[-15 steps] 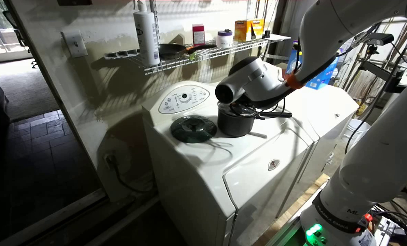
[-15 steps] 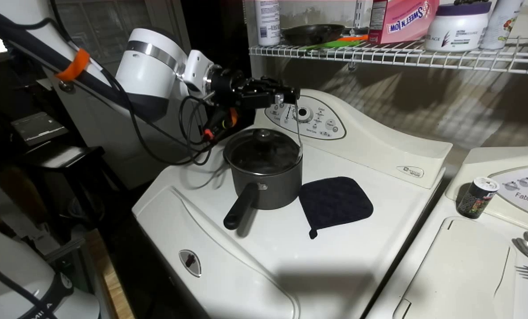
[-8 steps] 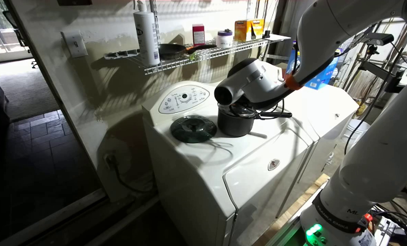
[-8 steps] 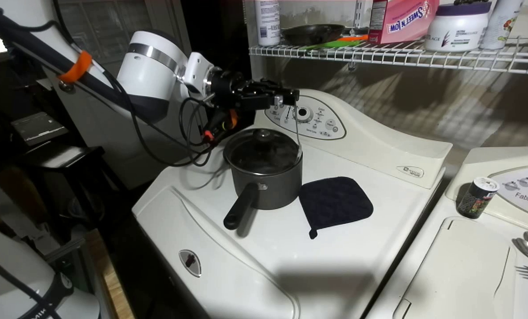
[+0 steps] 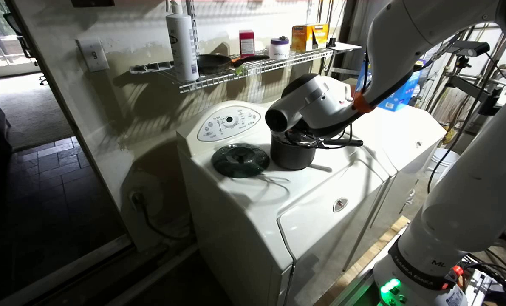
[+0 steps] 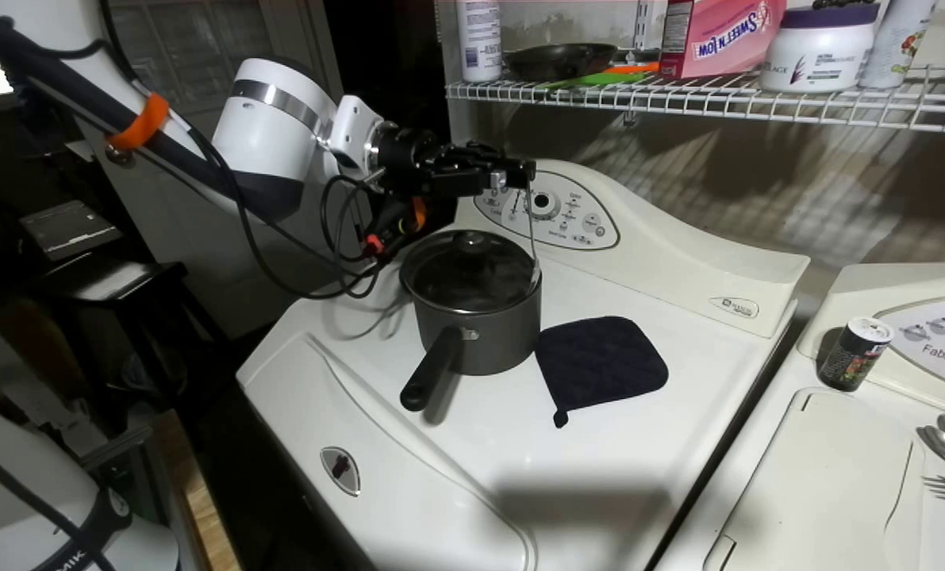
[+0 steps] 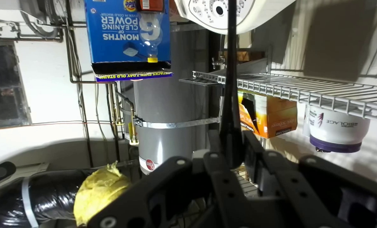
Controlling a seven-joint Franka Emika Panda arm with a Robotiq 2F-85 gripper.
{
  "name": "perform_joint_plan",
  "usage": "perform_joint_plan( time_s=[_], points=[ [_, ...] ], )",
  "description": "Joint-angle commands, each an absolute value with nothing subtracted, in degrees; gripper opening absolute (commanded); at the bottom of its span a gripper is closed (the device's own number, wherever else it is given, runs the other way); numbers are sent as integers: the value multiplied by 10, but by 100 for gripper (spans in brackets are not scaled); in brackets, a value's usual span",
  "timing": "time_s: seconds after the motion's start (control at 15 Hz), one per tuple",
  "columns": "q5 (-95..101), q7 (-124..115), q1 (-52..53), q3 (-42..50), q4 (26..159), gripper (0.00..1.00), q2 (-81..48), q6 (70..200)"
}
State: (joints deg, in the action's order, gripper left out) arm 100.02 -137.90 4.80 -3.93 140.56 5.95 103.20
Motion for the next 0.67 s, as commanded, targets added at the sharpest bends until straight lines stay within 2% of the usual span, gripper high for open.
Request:
perform_joint_plan(
  time_s=[0.0, 0.6],
  points=[
    [991, -1391, 52, -42, 1390, 5, 45, 1020],
    [983, -1391, 54, -46, 1367, 5, 27, 1008]
  ],
)
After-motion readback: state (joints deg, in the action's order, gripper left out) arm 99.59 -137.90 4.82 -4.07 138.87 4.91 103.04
